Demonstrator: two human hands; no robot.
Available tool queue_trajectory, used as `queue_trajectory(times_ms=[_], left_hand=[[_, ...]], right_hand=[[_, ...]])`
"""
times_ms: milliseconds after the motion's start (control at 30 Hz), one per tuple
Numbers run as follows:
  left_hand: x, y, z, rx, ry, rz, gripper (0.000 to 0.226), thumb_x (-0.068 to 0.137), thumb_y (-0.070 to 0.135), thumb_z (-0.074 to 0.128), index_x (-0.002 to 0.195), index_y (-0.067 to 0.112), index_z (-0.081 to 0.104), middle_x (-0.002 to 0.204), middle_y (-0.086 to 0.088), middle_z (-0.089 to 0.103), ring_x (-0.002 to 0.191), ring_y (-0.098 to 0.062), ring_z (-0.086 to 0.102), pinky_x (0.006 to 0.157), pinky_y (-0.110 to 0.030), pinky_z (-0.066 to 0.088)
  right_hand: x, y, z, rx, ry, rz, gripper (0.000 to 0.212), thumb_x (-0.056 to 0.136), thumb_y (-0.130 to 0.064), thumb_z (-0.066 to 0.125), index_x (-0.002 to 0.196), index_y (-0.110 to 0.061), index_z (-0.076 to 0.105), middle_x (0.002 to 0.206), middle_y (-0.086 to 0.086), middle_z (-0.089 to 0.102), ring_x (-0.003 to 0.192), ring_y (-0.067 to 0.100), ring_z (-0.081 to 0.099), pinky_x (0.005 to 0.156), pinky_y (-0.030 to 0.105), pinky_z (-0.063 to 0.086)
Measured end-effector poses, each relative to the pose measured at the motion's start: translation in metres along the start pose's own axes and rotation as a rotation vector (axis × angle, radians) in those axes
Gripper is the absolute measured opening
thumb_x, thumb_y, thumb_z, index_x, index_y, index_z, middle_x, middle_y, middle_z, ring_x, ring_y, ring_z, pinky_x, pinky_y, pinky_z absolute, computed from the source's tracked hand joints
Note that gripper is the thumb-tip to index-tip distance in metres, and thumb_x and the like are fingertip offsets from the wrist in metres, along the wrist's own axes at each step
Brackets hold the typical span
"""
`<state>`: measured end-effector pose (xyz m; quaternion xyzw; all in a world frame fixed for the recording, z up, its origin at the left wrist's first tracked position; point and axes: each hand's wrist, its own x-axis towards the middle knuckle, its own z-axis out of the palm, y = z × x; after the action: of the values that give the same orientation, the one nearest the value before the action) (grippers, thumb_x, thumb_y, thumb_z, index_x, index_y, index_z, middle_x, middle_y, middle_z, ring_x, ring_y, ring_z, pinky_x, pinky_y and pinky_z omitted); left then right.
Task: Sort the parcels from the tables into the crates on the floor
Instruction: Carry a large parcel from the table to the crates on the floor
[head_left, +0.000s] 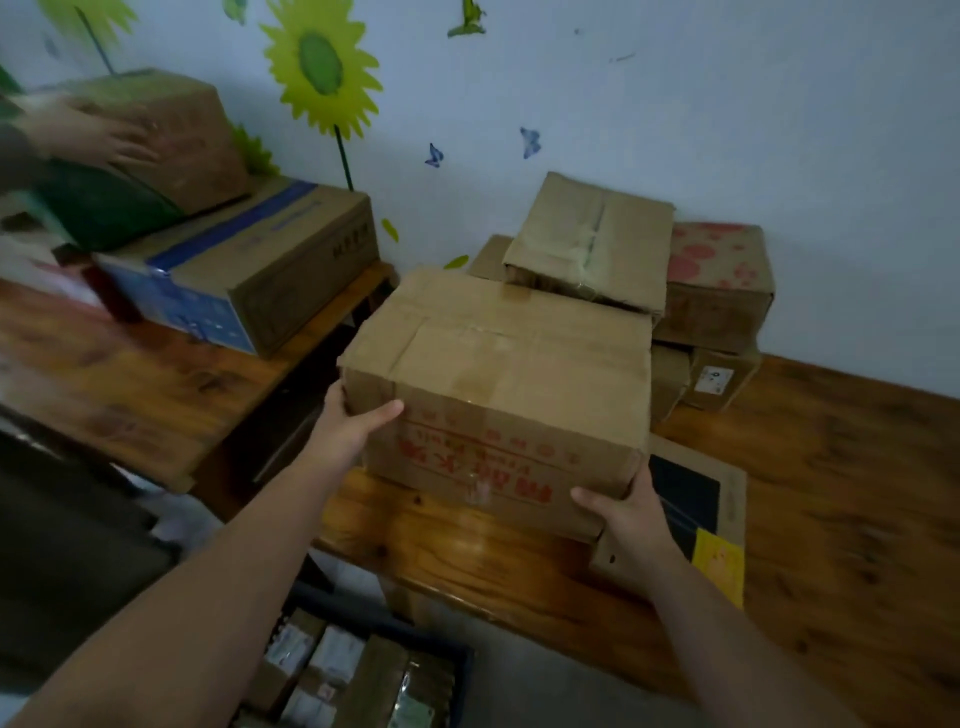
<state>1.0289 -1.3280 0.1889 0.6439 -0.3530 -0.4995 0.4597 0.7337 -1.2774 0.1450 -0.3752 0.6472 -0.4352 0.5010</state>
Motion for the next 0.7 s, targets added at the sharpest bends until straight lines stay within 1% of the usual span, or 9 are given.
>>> queue_trajectory(times_ms=[100,167,233,367,467,533,600,667,700], left_hand=[[-0.003,0.003,-0.007,-0.047,-0.071,0.035,0.083,0.083,0.020,0.070,0.149,0.022,0.019,0.144,-0.002,0.038,0.131,-0.027,0.039,0.097,-0.039,0.039],[-0.008,0.006,-0.014,-0.046,-0.085,0.065,0.079,0.083,0.017,0.070,0.146,0.022,0.023,0.141,-0.003,0.040,0.130,-0.027,0.041,0.100,-0.040,0.040],[-0.015,0.008,-0.021,-0.018,-0.058,0.096,0.070,0.084,0.017,0.069,0.142,0.022,0.029,0.139,-0.002,0.042,0.128,-0.026,0.042,0.106,-0.045,0.038],[-0.035,0.017,-0.030,0.011,0.027,0.180,0.046,0.088,0.012,0.065,0.124,0.027,0.041,0.123,0.003,0.049,0.122,-0.023,0.045,0.104,-0.048,0.039],[-0.059,0.018,-0.042,0.061,0.063,0.244,0.044,0.089,0.008,0.061,0.127,0.025,0.047,0.122,0.005,0.053,0.119,-0.020,0.047,0.103,-0.047,0.040],[-0.077,0.011,-0.050,0.083,0.062,0.262,0.045,0.089,0.009,0.061,0.128,0.028,0.051,0.125,0.005,0.057,0.119,-0.020,0.049,0.102,-0.050,0.040],[-0.097,0.006,-0.053,0.035,0.057,0.263,0.043,0.089,0.010,0.060,0.127,0.030,0.055,0.119,0.006,0.062,0.114,-0.021,0.054,0.099,-0.050,0.042],[-0.117,0.004,-0.049,-0.043,0.030,0.233,0.042,0.090,0.013,0.059,0.129,0.030,0.055,0.113,0.005,0.065,0.107,-0.021,0.059,0.091,-0.047,0.047],[-0.126,0.004,-0.047,-0.074,0.005,0.218,0.043,0.091,0.014,0.058,0.131,0.031,0.053,0.112,0.004,0.065,0.105,-0.021,0.059,0.084,-0.043,0.048]], right_hand=[[-0.005,-0.002,0.005,0.039,0.012,-0.011,0.098,0.071,-0.009,0.081,0.148,-0.031,0.024,0.138,0.002,0.049,0.128,0.028,0.045,0.106,0.054,0.039],[-0.010,-0.004,0.005,0.069,0.004,-0.023,0.098,0.071,-0.011,0.082,0.148,-0.032,0.024,0.137,0.002,0.049,0.127,0.027,0.046,0.105,0.053,0.039],[-0.017,-0.008,0.006,0.091,-0.016,-0.030,0.096,0.073,-0.011,0.080,0.148,-0.032,0.024,0.136,0.001,0.050,0.126,0.026,0.047,0.106,0.053,0.039],[-0.031,-0.014,0.005,0.153,-0.061,-0.041,0.087,0.075,-0.008,0.077,0.144,-0.029,0.031,0.128,-0.001,0.055,0.122,0.026,0.050,0.104,0.052,0.042],[-0.044,-0.017,0.000,0.141,-0.066,-0.054,0.086,0.074,-0.009,0.079,0.144,-0.027,0.032,0.130,0.000,0.054,0.121,0.025,0.051,0.101,0.050,0.044],[-0.055,-0.020,-0.009,0.121,-0.061,-0.070,0.086,0.074,-0.010,0.079,0.144,-0.024,0.031,0.128,0.000,0.052,0.120,0.024,0.050,0.100,0.047,0.046],[-0.065,-0.022,-0.019,0.109,-0.045,-0.084,0.081,0.074,-0.014,0.079,0.140,-0.023,0.033,0.125,-0.001,0.051,0.117,0.023,0.051,0.098,0.046,0.047],[-0.074,-0.023,-0.030,0.141,-0.038,-0.092,0.076,0.073,-0.019,0.080,0.136,-0.024,0.038,0.125,0.000,0.054,0.114,0.023,0.054,0.096,0.047,0.048],[-0.078,-0.024,-0.035,0.158,-0.036,-0.093,0.072,0.074,-0.020,0.080,0.134,-0.024,0.040,0.124,0.000,0.055,0.112,0.023,0.056,0.094,0.046,0.049]])
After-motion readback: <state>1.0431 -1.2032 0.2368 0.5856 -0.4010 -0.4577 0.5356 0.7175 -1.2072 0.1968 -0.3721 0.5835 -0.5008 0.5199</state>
